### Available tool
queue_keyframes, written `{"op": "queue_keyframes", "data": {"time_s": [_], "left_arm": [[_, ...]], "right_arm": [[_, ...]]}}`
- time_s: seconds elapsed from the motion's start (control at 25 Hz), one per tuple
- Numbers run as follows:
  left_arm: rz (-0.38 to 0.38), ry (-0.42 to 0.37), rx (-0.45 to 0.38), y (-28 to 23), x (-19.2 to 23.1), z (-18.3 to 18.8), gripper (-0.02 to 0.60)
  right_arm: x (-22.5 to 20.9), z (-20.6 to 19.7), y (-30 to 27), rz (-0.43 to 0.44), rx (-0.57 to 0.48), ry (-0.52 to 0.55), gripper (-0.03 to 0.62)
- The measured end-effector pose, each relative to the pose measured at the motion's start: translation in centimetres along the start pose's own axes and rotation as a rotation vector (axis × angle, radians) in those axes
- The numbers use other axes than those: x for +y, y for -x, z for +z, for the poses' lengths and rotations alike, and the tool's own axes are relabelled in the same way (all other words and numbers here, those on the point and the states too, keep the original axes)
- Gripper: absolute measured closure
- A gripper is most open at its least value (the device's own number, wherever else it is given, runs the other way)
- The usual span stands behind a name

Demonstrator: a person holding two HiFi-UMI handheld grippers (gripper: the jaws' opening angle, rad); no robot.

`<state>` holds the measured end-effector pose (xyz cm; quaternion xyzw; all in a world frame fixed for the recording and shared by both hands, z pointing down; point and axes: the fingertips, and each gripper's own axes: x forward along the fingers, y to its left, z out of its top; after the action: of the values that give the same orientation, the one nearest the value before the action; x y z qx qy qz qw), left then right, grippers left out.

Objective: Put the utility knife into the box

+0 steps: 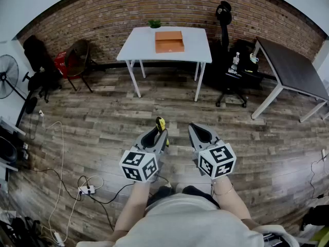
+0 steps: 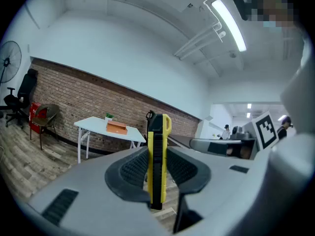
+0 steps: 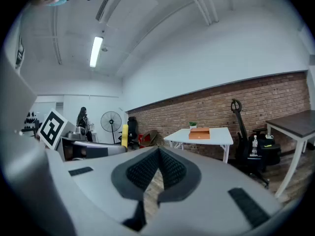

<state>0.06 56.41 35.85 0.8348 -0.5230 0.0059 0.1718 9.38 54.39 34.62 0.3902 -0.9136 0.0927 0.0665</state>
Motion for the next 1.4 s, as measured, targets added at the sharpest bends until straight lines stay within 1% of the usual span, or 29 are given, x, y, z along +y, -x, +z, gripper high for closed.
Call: {"op": "queue_keyframes", "data": {"time_s": [0.2,0.36,0.56,0.88,1.08,1.24,1.4], "left_arm": [[-0.021,-0.006,0.010,-0.7,-0.2,0.0,0.472],[-0.032,-0.029,0.035,-1.1,0.2,-0.2,0.472],[-0.025,-0.011,0.035,-2.1,0.9,0.0,0.472],[-0.016,0.024,0.034,-3.1,0.3,-1.6,0.472],[-0.012,0.043,0.034,-4.3,0.4,-2.2,0.471],[-0.009,0.062,0.039,-6.3,1.6,-2.3,0.472],[-0.002,0.065,0.053,-9.3,5.1,-2.1,0.472]], "right_arm": [[-0.7,-0.9,-0.7,-0.003,0.023,-0.023,0.595],[-0.6,-0.9,-1.5,-0.001,0.022,-0.033,0.595],[-1.1,-0.8,-1.9,0.005,0.005,-0.088,0.595],[-1.8,-2.6,-1.5,0.066,0.021,-0.106,0.595],[-3.0,-3.2,-1.8,0.068,0.031,-0.114,0.595],[-5.2,-3.8,-3.5,0.054,0.051,-0.133,0.595],[-7.1,-3.5,-7.4,0.042,0.048,-0.143,0.595]]}}
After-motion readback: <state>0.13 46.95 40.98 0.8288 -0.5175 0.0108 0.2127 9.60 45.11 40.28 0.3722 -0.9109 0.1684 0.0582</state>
